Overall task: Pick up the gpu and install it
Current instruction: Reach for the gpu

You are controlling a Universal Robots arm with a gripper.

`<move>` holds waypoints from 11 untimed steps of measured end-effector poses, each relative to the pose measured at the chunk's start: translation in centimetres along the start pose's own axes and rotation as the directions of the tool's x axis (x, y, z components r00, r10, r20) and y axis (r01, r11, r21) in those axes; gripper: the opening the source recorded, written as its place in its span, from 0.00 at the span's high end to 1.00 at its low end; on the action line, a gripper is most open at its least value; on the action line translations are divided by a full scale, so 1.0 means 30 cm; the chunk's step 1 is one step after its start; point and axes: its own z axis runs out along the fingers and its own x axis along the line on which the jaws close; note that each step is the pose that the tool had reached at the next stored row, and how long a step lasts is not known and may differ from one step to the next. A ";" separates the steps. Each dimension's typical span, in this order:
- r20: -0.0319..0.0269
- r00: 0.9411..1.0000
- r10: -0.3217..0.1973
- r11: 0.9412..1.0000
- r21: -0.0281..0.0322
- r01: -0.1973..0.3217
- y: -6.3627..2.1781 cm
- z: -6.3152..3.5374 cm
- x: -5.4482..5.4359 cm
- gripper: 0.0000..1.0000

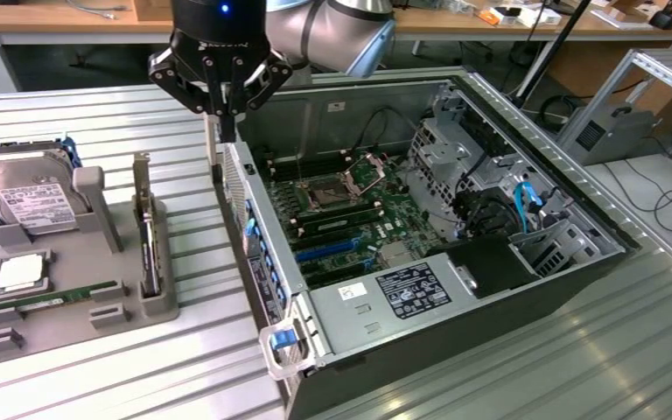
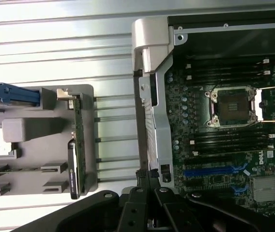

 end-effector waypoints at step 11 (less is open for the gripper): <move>0.000 1.000 0.000 1.000 0.000 0.000 -0.003 -0.001 0.036 0.89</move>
